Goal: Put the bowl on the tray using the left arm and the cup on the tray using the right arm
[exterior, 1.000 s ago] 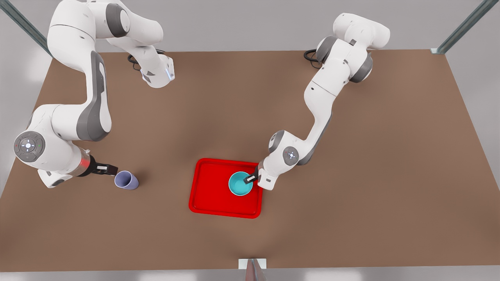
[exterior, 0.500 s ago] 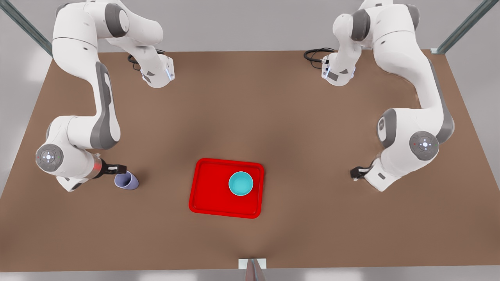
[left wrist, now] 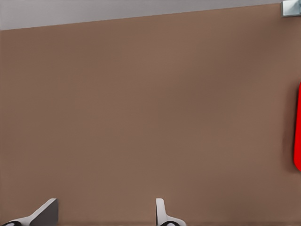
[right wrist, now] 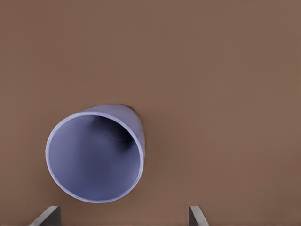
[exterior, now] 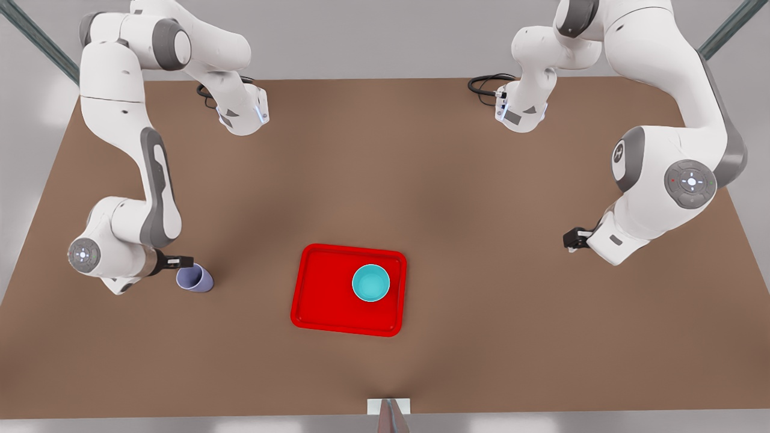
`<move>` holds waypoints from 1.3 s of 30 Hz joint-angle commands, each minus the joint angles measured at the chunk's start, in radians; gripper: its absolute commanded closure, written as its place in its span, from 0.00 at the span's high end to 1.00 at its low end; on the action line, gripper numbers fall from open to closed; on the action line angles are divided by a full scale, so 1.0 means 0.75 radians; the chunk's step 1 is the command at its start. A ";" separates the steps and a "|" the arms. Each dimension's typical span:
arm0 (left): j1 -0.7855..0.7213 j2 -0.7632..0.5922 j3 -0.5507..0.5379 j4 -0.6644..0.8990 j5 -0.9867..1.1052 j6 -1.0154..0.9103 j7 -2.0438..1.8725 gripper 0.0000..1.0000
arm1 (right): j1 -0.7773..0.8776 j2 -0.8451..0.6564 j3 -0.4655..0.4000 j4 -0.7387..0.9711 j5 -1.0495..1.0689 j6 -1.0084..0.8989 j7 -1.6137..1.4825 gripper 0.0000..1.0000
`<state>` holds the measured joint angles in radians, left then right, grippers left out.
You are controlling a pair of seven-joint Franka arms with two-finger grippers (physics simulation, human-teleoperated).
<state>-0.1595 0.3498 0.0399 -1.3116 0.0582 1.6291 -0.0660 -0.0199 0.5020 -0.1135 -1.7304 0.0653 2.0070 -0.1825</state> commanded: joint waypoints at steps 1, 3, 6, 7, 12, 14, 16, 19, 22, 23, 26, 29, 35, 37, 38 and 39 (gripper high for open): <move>0.000 0.002 0.000 0.000 0.002 0.000 0.000 1.00 | 0.000 0.006 0.000 0.000 0.001 0.009 0.000 1.00; 0.000 0.000 0.000 0.000 0.002 0.000 0.000 1.00 | 0.000 0.010 -0.002 -0.010 0.001 0.028 0.000 1.00; 0.000 0.002 -0.002 0.000 0.000 0.000 0.000 1.00 | -0.004 0.010 -0.006 -0.010 -0.001 0.108 -0.006 1.00; -0.004 0.002 -0.002 0.000 -0.010 0.000 0.000 1.00 | -0.002 0.008 -0.006 -0.016 -0.001 0.132 -0.004 1.00; -0.004 0.014 -0.002 0.000 -0.010 0.000 0.000 1.00 | -0.012 0.028 -0.006 -0.082 -0.001 0.220 -0.025 1.00; -0.004 0.020 -0.002 0.000 -0.010 0.000 0.000 1.00 | -0.012 0.038 -0.004 -0.094 0.001 0.224 -0.023 1.00; -0.004 0.024 -0.002 0.000 -0.012 0.000 0.000 1.00 | -0.010 0.040 -0.004 -0.092 -0.001 0.222 -0.023 1.00; -0.004 0.024 -0.002 0.002 -0.012 0.000 0.000 1.00 | -0.002 0.051 -0.006 -0.086 -0.001 0.230 -0.023 1.00; -0.004 0.024 -0.002 0.002 -0.012 0.000 0.002 1.00 | -0.004 0.069 -0.004 -0.084 -0.001 0.261 -0.025 1.00; -0.004 0.024 -0.002 0.002 -0.012 0.000 0.002 1.00 | -0.004 0.069 -0.004 -0.084 -0.001 0.263 -0.025 0.97; -0.004 0.024 -0.002 0.000 -0.010 0.000 0.002 1.00 | -0.008 0.083 -0.004 -0.084 -0.001 0.290 -0.025 0.93; -0.004 0.024 -0.002 0.000 -0.012 0.000 0.002 1.00 | -0.010 0.090 -0.004 -0.086 0.007 0.286 -0.012 0.71; -0.004 0.024 -0.002 0.002 -0.012 0.000 0.002 1.00 | -0.010 0.098 0.000 -0.092 0.009 0.286 -0.008 0.43; -0.004 0.024 -0.002 0.000 -0.012 0.000 0.002 1.00 | -0.008 0.106 0.000 -0.092 0.042 0.286 -0.014 0.42; -0.004 0.024 -0.002 0.000 -0.012 0.000 0.000 1.00 | -0.006 0.108 0.000 -0.092 0.042 0.286 -0.016 0.41; -0.004 0.026 -0.002 0.000 -0.012 0.000 0.000 1.00 | -0.006 0.108 0.000 -0.092 0.040 0.286 -0.014 0.39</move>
<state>-0.1626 0.3683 0.0383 -1.3116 0.0490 1.6291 -0.0660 -0.0245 0.5829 -0.1135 -1.7981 0.0956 2.2212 -0.1933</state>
